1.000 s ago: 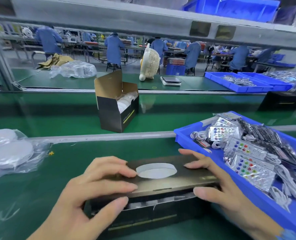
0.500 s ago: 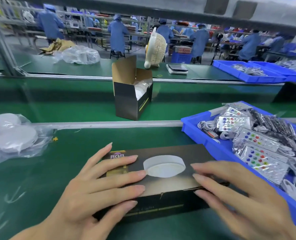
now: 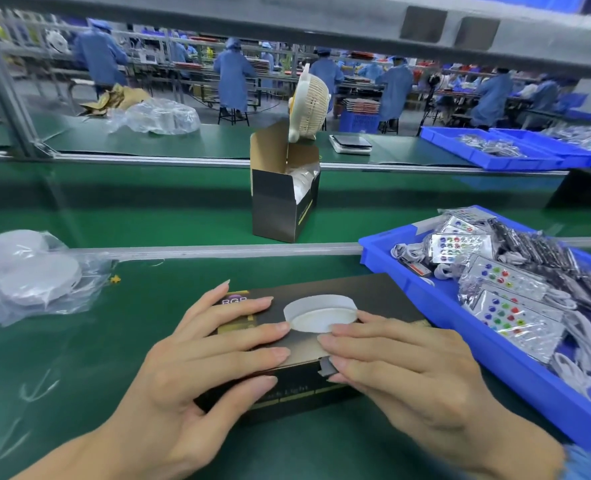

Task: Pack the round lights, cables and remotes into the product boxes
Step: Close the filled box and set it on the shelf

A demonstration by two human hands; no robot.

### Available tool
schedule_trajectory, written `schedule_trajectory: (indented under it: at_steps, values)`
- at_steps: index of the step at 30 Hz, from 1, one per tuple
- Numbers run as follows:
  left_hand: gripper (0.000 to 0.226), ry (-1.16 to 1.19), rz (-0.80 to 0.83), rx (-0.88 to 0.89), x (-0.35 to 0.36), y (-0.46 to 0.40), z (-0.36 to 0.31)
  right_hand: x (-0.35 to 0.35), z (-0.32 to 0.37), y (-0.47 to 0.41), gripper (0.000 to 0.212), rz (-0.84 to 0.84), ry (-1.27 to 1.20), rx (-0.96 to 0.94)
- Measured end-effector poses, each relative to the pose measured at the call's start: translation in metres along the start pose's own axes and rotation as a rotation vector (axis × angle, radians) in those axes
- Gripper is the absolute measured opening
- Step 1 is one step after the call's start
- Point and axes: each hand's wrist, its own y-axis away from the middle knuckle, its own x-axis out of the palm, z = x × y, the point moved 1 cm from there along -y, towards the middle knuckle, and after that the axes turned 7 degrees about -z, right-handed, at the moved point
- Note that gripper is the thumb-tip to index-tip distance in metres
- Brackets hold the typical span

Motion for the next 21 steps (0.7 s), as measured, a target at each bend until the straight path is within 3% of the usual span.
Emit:
schedule_trajectory:
  at_steps: [5,11,14,17,21]
  values:
    - [0.020,-0.001,-0.008,0.006,-0.001,-0.001,-0.002,0.001,-0.005,0.002,0.012,0.001,0.030,-0.012]
    - [0.025,-0.049,0.022,-0.034,-0.006,-0.006,0.011,0.014,-0.015,-0.027,0.011,0.069,-0.132,0.377]
    - [0.038,-0.308,0.057,0.024,-0.008,-0.005,0.026,0.035,-0.042,-0.061,0.025,0.207,-0.079,0.508]
    - [0.042,-0.616,0.006,0.092,-0.008,0.001,0.048,0.048,-0.088,-0.079,0.045,0.319,0.232,0.542]
    - [0.042,-0.837,0.026,0.065,-0.011,-0.024,0.107,0.026,-0.108,-0.044,0.042,0.492,0.809,0.484]
